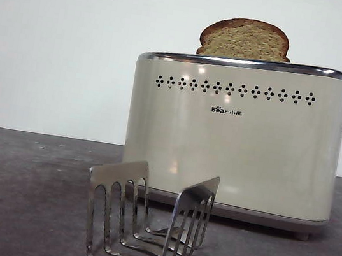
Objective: Pick up a slice of bread from the rack,put the bread on the toaster,press the button
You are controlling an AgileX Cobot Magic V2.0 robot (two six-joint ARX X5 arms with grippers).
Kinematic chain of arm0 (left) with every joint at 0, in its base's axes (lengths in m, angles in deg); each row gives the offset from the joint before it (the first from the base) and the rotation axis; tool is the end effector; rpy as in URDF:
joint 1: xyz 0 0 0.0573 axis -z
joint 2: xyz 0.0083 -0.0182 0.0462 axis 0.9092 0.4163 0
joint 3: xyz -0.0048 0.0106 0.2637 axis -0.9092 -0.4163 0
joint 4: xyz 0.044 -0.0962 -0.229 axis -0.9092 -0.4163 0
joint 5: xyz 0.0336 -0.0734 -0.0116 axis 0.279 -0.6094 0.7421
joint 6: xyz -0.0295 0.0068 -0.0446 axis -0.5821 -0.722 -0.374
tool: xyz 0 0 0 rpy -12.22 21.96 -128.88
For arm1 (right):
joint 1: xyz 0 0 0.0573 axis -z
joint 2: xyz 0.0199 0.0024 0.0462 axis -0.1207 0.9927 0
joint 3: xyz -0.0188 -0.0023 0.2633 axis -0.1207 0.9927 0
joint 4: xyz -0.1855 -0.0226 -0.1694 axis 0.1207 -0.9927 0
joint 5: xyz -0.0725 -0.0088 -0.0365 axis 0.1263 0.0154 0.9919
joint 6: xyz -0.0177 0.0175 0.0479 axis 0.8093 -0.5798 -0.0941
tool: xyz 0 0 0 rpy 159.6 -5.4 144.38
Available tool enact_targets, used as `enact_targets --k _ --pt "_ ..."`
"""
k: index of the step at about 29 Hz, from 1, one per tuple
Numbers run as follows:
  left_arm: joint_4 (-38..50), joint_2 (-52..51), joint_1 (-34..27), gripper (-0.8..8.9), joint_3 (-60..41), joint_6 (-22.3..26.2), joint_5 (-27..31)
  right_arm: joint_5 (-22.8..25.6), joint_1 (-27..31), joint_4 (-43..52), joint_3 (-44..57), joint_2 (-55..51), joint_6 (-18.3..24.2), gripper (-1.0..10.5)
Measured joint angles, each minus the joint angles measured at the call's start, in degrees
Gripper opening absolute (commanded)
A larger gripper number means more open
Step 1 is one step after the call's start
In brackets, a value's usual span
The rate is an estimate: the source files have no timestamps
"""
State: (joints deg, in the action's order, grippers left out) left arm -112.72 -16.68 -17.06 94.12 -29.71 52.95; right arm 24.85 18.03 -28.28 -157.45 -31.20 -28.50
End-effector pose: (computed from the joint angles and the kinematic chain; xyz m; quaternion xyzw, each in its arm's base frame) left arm 0.1179 -0.1349 0.4659 0.1068 0.3634 -0.3869 0.8408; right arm 0.1113 -0.0130 0.4712 0.0843 0.2272 0.0478 0.9690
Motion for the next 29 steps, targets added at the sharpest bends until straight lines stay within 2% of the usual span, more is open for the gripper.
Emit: enact_targets --k 5,8,13,23,26,29 --pt "0.00 0.00 0.00 -0.03 0.00 0.00 0.00 9.29 0.00 -8.13 -7.48 0.50 0.22 0.0" --pt "0.00 0.00 0.00 -0.03 0.00 0.00 0.00 12.61 0.00 -13.57 -10.08 1.22 0.24 0.0" --pt "0.00 0.00 -1.27 -0.03 0.00 0.00 -0.02 13.20 0.00 -13.57 -10.71 1.92 0.26 0.0" --pt "0.07 0.22 -9.20 -0.03 -0.94 0.85 0.00 13.20 0.00 -13.57 -10.71 8.35 0.46 0.0" --pt "2.95 -1.44 -13.11 -0.03 -4.63 4.39 0.26 13.20 0.00 -13.57 -10.71 11.41 0.50 0.0" --pt "12.11 -5.92 -18.08 -0.03 -12.92 9.64 0.24 13.20 0.00 -13.57 -10.71 14.56 0.61 0.0"
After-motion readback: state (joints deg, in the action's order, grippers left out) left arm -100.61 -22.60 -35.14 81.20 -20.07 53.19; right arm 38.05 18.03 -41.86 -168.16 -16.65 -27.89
